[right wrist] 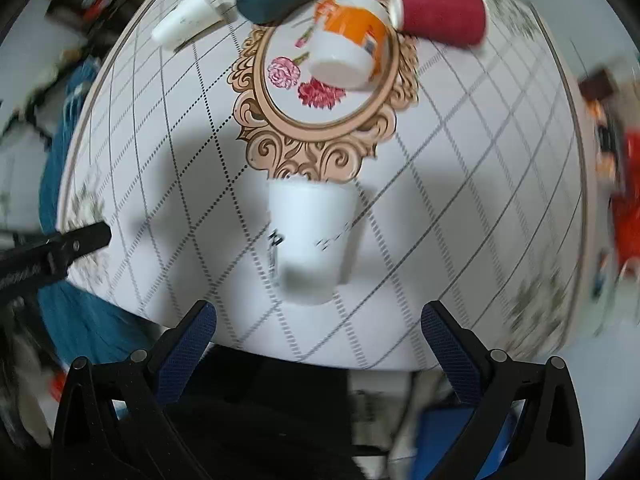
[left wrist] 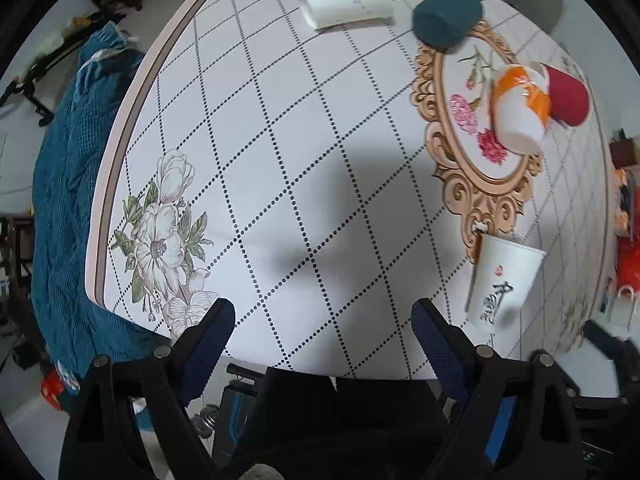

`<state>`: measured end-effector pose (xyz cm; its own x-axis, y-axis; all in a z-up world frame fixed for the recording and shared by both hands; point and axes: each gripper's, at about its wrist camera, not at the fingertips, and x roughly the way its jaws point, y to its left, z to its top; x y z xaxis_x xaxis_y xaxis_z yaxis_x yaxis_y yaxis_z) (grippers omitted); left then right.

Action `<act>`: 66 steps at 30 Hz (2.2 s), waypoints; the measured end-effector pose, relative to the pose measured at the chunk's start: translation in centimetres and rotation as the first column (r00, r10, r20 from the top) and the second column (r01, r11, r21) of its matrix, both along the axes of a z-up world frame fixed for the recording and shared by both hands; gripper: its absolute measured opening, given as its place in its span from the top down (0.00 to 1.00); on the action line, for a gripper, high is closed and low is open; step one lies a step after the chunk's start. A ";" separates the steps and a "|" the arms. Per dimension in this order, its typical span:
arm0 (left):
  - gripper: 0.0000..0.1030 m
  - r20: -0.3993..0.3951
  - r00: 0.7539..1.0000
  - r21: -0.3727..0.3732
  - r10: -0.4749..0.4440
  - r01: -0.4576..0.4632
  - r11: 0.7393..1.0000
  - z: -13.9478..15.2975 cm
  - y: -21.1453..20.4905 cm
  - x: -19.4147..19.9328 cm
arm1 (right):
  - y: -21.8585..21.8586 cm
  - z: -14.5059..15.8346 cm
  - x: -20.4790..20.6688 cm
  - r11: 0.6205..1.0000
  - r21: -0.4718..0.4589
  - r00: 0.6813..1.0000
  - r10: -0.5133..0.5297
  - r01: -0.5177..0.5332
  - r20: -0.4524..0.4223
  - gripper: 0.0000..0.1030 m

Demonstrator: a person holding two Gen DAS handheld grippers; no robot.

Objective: Flip cup upside down
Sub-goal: 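Withdraw the left tool from the standing white cup, then bring the right tool to the standing white cup and grasp its body, then lift the white cup with the right tool and turn it rim-down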

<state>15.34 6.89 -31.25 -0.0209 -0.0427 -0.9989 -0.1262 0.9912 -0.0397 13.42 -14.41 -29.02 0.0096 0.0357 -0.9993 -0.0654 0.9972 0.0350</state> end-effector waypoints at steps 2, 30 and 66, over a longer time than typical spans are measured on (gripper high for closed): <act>0.12 -0.010 1.000 0.005 0.027 -0.027 1.000 -0.6 0.2 0.3 | 0.1 0.3 0.8 0.996 -0.038 0.997 0.079 -0.079 0.001 0.00; 0.05 -0.043 0.989 0.035 0.139 -0.137 0.990 -6.6 2.6 1.1 | 3.4 -9.5 -10.2 -0.933 -0.265 -0.729 0.357 -0.245 -0.585 0.00; 0.05 -0.060 0.992 0.052 0.114 -0.111 0.992 -8.4 3.0 -1.4 | 3.5 -14.0 -11.7 -0.966 -0.187 -0.750 0.255 -0.176 -0.611 0.37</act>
